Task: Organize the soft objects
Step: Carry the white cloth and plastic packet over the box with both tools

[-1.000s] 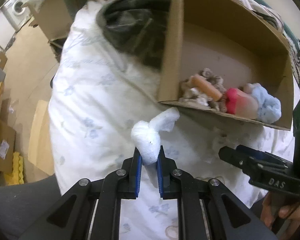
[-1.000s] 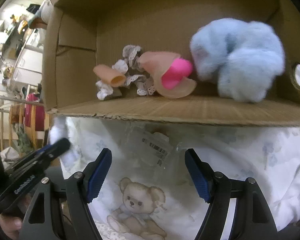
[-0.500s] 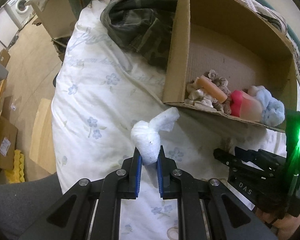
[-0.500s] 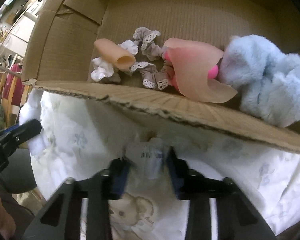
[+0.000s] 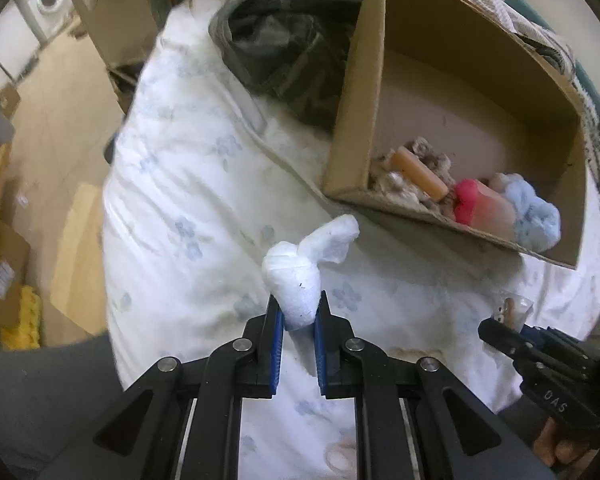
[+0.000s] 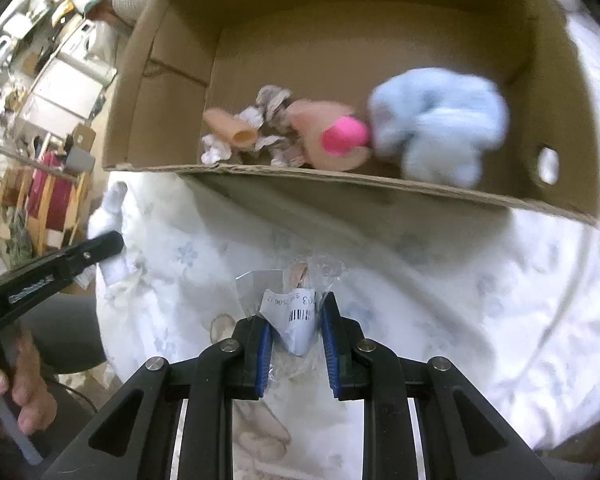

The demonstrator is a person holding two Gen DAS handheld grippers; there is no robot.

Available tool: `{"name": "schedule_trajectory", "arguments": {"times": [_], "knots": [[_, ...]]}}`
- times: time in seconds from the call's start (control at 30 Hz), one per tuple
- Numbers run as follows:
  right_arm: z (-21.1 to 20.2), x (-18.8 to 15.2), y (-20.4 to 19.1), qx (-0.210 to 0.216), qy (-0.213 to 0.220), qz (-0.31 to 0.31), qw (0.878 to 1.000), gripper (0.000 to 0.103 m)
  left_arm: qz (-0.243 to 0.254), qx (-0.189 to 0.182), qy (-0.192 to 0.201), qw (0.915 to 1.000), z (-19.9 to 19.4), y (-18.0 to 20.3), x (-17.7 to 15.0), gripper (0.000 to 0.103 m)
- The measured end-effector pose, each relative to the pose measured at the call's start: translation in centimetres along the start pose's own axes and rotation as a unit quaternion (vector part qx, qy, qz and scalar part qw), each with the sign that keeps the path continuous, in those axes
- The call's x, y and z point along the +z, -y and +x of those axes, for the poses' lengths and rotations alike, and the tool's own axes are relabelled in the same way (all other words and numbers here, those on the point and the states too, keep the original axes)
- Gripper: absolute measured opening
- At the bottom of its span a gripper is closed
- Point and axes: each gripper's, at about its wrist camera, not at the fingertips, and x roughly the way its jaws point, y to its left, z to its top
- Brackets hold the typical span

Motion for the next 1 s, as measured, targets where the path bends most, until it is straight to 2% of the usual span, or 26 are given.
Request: {"name": "schedule_trajectory", "arguments": {"times": [0.07, 0.2, 0.33, 0.43, 0.63, 0.8, 1.0], "knots": [[-1.1, -0.6, 0.7, 0.012, 0.009, 0.012, 1.0, 0.024, -0.008, -0.003, -0.004, 1.0, 0.0, -0.1, -0.4, 0.012], [-3.0, -1.7, 1.8, 0.031, 0.024, 0.028, 0.999, 0.024, -0.001, -0.001, 0.016, 0.9999, -1.2, 0.4, -0.5, 0.012], [-6.2, -1.0, 3.4, 0.049, 0.05, 0.033, 0.997, 0.024, 0.003, -0.008, 0.046, 0.9989, -3.2, 1.1, -0.4, 0.012], [-7.9, -0.4, 2.9, 0.054, 0.072, 0.031, 0.995, 0.024, 0.008, -0.02, 0.054, 0.9983, -4.3, 1.9, 0.2, 0.012], [-11.0, 2.1, 2.3, 0.051, 0.123, 0.022, 0.991, 0.024, 0.024, -0.021, 0.098, 0.9947, -7.1, 3.9, 3.1, 0.012], [-12.2, 4.5, 2.4, 0.044, 0.155, 0.012, 0.987, 0.024, 0.049, -0.013, 0.12, 0.9915, -7.8, 5.7, 6.1, 0.012], [-11.4, 6.6, 3.7, 0.026, 0.178, 0.015, 0.984, 0.024, 0.065, -0.018, 0.137, 0.9882, -7.1, 7.2, 8.6, 0.012]]}}
